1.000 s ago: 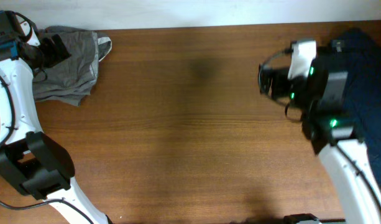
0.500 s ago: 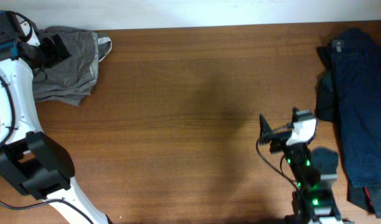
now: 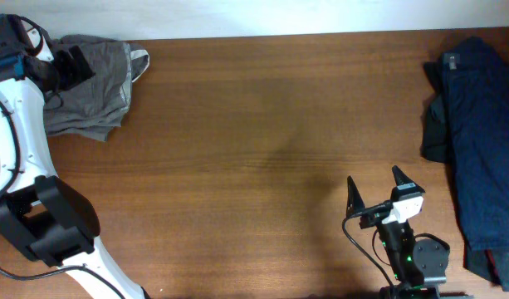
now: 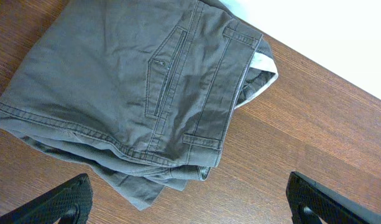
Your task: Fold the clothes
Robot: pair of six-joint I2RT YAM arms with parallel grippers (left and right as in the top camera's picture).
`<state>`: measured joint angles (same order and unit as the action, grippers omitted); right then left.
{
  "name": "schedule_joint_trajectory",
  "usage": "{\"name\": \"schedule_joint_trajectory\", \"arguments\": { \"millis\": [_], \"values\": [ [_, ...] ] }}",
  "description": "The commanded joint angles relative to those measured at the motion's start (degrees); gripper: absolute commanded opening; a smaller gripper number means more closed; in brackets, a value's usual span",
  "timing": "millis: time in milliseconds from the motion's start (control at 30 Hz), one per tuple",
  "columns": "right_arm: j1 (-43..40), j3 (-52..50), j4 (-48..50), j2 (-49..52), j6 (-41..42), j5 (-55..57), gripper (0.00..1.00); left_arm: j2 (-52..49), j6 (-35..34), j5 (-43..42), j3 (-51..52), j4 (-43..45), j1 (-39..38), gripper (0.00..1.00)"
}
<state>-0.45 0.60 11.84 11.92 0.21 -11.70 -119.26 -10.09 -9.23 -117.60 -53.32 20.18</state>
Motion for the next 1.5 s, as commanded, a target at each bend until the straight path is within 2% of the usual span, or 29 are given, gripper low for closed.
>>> {"name": "schedule_joint_trajectory", "arguments": {
  "millis": [0, 233, 433, 633, 1467],
  "values": [
    [-0.33, -0.28, -1.66, -5.18, 0.66, 1.11, 0.99, 0.09, 0.52, -0.44, -0.09, 0.09, -0.26, 0.99],
    [-0.33, -0.28, -7.28, -11.82, 0.66, 4.04, 0.99, 0.09, 0.52, -0.44, -0.09, 0.09, -0.28, 0.99],
    [-0.33, -0.28, -9.51, -11.74, 0.63, 5.64, 0.99, 0.09, 0.52, -0.44, -0.09, 0.09, -0.26, 0.99],
    [-0.33, -0.28, -16.55, -11.74, 0.63, 12.79, 0.99, 0.09, 0.52, -0.44, -0.09, 0.09, -0.28, 0.99],
    [-0.37, -0.28, -16.39, -11.74, 0.68, 13.27, 0.99, 0.09, 0.52, -0.44, -0.09, 0.09, -0.28, 0.99]
  ]
}}
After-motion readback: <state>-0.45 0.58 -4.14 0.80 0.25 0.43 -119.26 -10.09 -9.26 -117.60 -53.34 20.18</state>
